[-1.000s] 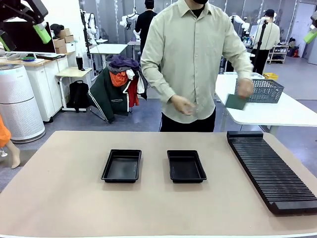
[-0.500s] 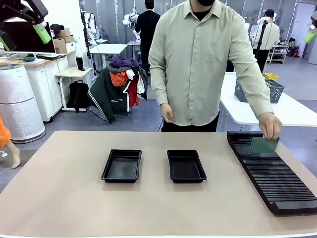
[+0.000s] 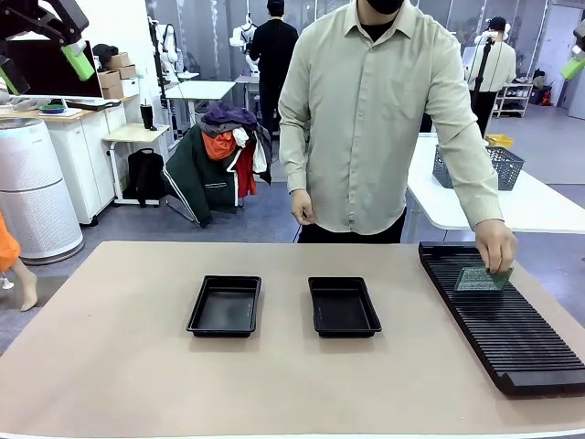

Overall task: Inspect and transfer BCBs to ESD trays.
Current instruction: Pick up the Blank PCB from the PCB Rack and place it in the left ESD tray.

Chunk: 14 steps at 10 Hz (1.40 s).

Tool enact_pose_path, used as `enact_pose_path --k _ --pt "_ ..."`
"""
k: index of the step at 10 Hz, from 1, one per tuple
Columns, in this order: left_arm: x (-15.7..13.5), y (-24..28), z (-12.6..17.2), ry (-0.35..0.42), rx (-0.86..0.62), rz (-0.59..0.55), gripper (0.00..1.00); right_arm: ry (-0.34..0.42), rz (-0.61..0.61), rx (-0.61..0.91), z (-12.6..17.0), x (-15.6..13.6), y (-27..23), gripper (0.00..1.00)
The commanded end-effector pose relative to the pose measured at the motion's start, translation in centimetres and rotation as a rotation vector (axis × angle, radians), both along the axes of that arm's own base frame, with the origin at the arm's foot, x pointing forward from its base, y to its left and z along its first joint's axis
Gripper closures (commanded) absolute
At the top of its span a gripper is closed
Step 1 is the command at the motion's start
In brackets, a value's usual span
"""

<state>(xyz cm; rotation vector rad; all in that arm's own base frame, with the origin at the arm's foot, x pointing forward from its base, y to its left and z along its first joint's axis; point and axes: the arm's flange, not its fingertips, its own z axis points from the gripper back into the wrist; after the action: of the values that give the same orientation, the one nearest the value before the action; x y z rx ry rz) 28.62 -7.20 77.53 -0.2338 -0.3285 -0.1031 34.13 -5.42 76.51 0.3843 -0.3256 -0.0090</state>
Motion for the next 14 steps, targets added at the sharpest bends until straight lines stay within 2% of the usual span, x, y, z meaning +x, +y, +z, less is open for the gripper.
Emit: enact_pose_path --k 1,11,14 --pt "0.0 0.2 -0.1 0.002 -0.001 0.005 0.00 0.000 0.001 0.000 0.0 0.0 0.0 0.00" --pt "0.0 0.2 -0.1 0.002 -0.001 0.005 0.00 0.000 0.000 0.000 0.0 0.0 0.0 0.00" --pt "0.0 0.2 -0.1 0.002 -0.001 0.005 0.00 -0.095 0.100 -0.190 -2.5 2.1 1.9 0.00"
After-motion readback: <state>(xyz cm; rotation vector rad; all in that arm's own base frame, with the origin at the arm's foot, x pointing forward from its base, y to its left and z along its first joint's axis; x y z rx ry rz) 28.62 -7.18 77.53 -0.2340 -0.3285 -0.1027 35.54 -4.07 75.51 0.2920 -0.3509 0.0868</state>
